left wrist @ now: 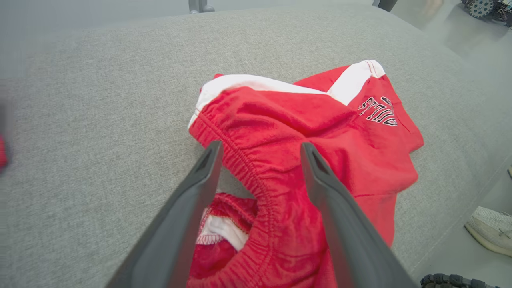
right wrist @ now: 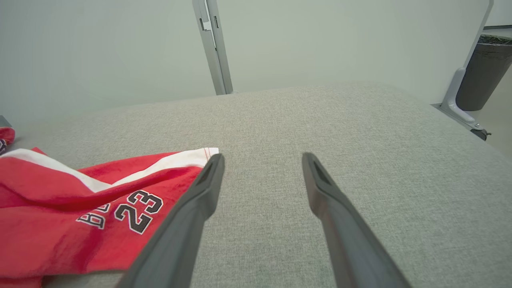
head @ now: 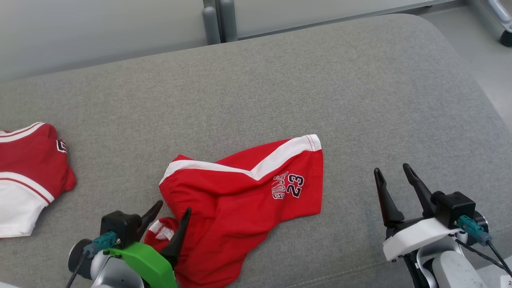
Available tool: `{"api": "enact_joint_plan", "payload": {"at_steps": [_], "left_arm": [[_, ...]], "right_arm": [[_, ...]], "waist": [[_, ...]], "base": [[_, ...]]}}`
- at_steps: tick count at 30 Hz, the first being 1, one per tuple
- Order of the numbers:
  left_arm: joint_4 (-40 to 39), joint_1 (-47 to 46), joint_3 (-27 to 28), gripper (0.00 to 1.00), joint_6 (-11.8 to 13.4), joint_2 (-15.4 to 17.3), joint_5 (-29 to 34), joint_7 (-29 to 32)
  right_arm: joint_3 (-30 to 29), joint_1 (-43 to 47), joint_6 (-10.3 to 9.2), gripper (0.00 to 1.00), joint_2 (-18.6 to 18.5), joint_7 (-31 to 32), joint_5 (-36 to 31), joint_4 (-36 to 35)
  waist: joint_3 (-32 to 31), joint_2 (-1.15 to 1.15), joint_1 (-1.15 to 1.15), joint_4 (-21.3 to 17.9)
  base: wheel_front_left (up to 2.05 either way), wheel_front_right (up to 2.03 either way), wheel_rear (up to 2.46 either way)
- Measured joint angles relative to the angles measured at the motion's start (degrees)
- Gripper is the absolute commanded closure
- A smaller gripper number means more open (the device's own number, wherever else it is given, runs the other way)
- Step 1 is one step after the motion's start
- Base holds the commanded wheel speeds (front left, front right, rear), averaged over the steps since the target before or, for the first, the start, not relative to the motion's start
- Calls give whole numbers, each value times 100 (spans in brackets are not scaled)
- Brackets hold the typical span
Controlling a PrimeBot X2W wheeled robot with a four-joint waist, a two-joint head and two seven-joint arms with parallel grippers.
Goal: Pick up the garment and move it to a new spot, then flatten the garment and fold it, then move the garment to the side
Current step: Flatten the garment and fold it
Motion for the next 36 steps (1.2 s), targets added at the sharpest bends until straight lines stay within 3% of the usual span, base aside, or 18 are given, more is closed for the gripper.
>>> {"api": "enact_joint_plan", "payload": {"at_steps": [17,36], "left_arm": [[494,743,1063,0,136,-48,43,-968],[994,1398,1481,0,169,-47,-29,-1291]], "right_arm": [[-183,512,-142,0,-294,14,-348,-175],[-44,867,-133,0,-270,14,-379,-76]], "waist": [[-510,0,0,255],[-1115,0,0,954]], "base": [[0,0,0],[0,0,0]]}}
